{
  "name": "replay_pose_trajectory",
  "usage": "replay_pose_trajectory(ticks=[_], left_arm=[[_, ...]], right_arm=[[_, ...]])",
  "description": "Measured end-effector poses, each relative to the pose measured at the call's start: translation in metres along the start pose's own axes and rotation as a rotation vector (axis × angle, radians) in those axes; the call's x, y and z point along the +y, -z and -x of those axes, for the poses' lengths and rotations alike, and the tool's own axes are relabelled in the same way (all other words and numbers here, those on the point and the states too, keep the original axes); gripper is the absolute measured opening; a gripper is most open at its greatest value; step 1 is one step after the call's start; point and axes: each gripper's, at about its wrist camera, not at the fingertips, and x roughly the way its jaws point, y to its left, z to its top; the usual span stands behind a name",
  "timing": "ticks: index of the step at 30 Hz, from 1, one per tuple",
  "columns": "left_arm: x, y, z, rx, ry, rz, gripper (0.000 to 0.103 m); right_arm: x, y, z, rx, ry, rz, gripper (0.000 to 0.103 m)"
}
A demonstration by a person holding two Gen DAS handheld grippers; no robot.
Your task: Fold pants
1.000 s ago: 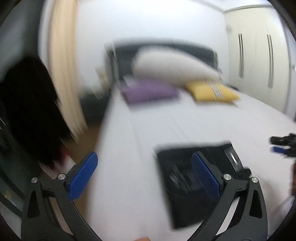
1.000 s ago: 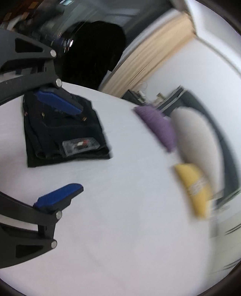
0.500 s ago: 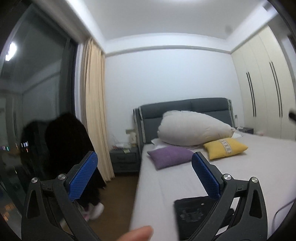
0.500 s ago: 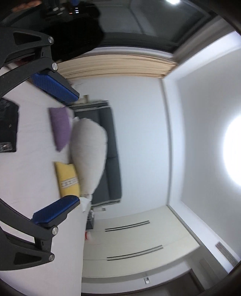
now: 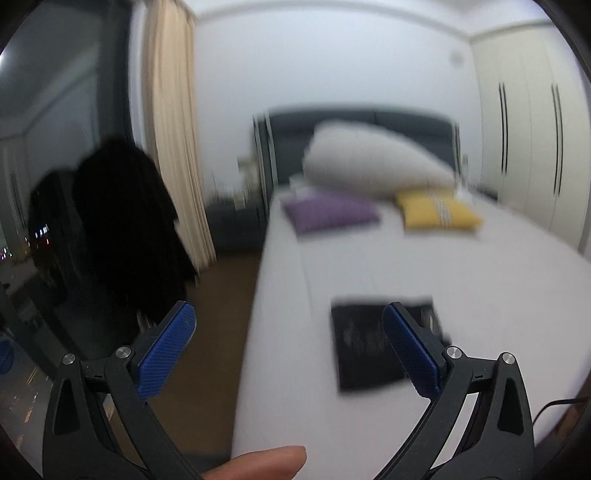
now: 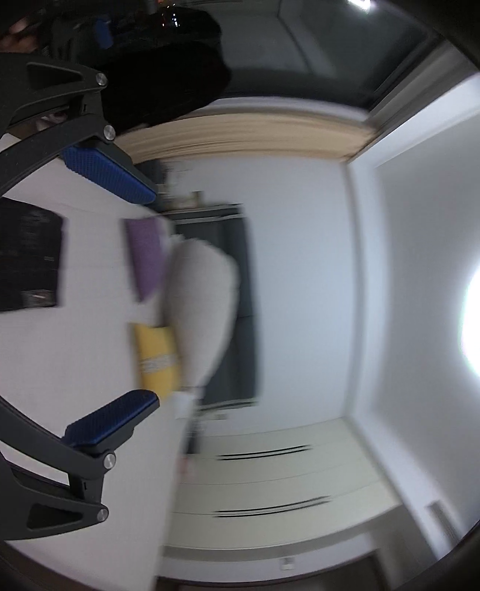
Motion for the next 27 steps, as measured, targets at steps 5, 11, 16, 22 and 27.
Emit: replay_pose_trajectory(ticks=[5,11,16,22,27], left_arm=[[-0.016,0.049,-0.042,0.181,0.022,-0.002,0.103],[-0.025,0.083,-0.070,0.266,0.048,0.002,0.103],[-0.030,0.094,-0.086,0.303,0.070,0.016,0.103],[-0.035,0.098,-0.111,0.333,0.084,0.019,0.103],[-0.037,0.101,-0.111,0.346,0.090,0.016,0.103]], right_arm=[[0.003,0.050,-0.040,0.274,0.006,-0.043,0.103],[0.011,0.115,-0.056,0.509,0.086,0.008,0.103],[0.007,0.147,-0.061,0.609,0.087,-0.025,0.103],[0.011,0.156,-0.065,0.629,0.080,-0.020,0.103],[0.012,0.157,-0.066,0.647,0.083,-0.018,0.103]])
